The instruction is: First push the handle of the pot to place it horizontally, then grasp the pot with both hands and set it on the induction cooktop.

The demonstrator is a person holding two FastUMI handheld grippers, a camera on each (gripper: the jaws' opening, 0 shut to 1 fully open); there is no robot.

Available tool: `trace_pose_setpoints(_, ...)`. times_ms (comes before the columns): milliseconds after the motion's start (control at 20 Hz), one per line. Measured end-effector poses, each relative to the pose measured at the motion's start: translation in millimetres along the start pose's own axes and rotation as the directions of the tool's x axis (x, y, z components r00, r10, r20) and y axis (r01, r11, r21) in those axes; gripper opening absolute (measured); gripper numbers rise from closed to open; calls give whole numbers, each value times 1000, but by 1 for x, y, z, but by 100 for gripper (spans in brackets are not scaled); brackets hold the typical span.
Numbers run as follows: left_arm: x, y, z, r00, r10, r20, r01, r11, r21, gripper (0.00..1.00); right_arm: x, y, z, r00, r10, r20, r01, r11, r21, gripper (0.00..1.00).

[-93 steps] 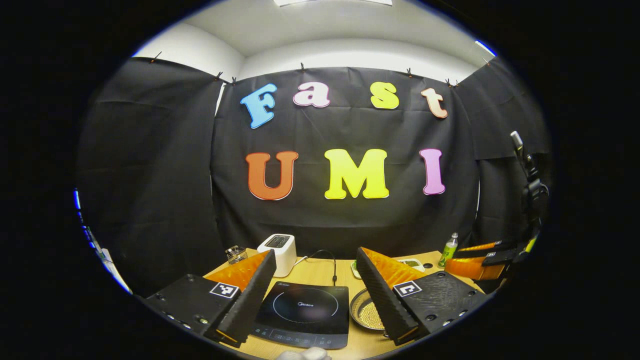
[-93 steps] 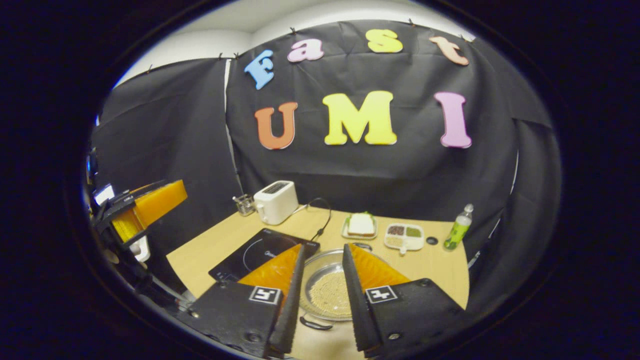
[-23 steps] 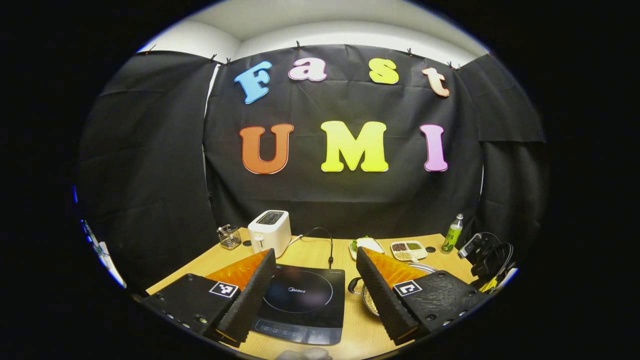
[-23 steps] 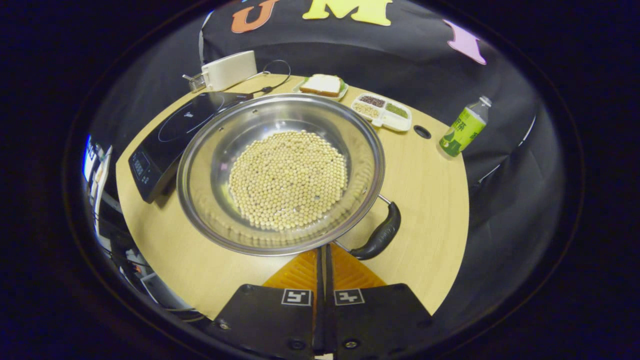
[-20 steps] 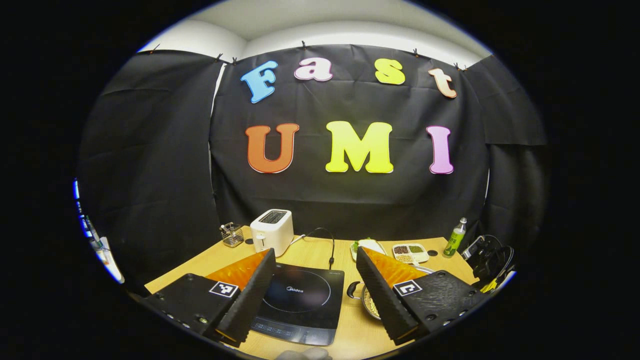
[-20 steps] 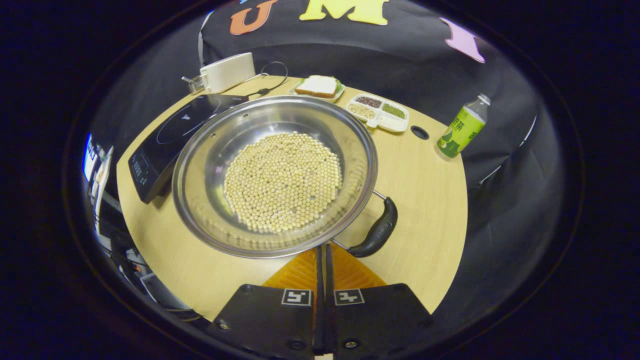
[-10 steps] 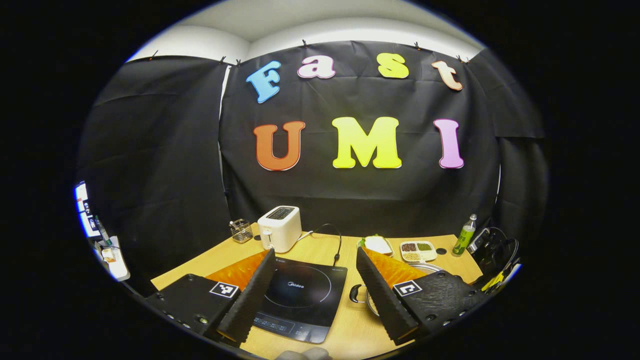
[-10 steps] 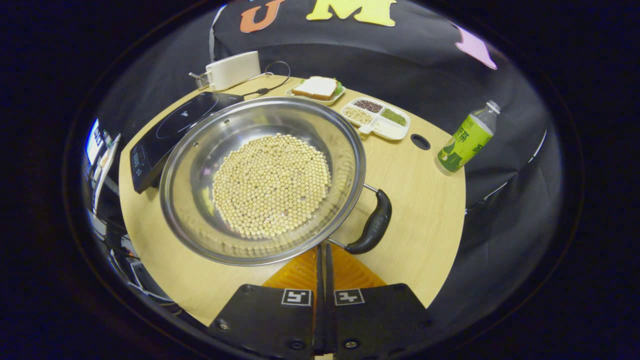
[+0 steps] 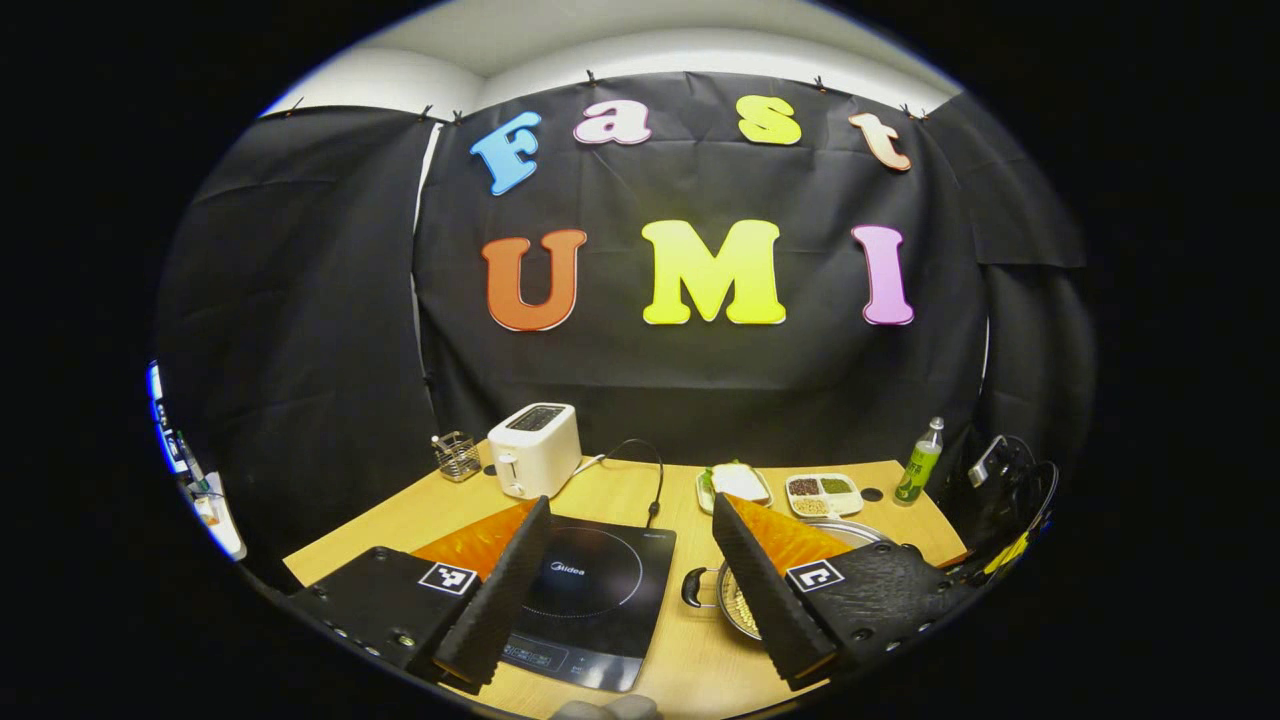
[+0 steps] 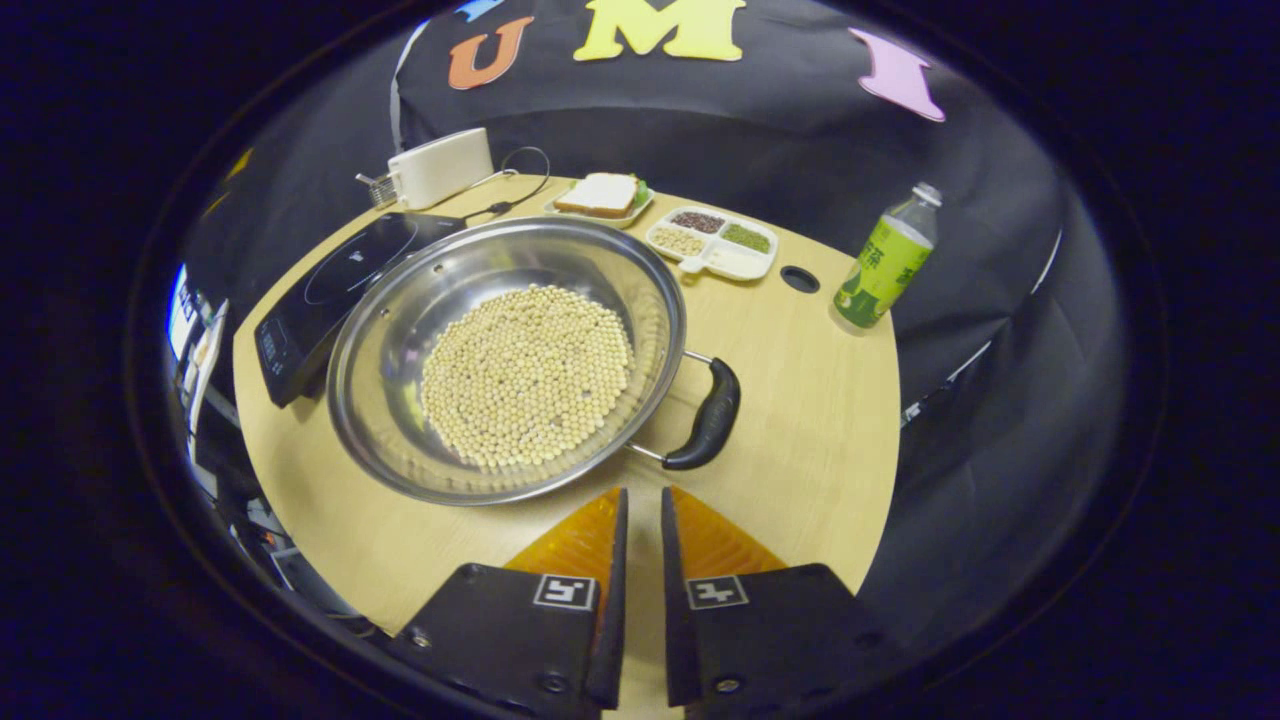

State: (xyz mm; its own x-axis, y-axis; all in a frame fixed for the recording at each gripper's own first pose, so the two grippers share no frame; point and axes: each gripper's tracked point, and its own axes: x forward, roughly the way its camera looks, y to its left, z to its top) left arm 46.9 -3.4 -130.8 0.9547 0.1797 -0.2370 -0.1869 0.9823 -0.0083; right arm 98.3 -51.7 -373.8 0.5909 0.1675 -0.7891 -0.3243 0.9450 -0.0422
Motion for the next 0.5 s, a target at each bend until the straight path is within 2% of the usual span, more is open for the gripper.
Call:
trace_pose_setpoints(150, 15, -6, -14, 999, -40, -23, 40, 999, 13, 96, -17, -6, 0, 998, -41, 41, 39, 998, 59, 74)
trace_pose_setpoints(200, 19, -8, -22, 998, -54, -35, 55, 998, 13, 96, -20, -8, 2, 997, -54, 56, 50, 996, 74, 75)
trace_pose_setpoints(250, 25, -12, -30, 996, -70, -48, 71, 997, 13, 97, -26, -9, 5, 995, -68, 72, 61, 994, 92, 70)
trace_pose_setpoints(350, 36, -18, -45, 993, -94, -74, 96, 995, 21, 97, -32, -7, 11, 992, -79, 99, 65, 989, 135, 70)
trace_pose_setpoints(500, 51, -31, -70, 983, -139, -121, 141, 990, 9, 97, -32, -7, 19, 989, -89, 122, 64, 979, 196, 83)
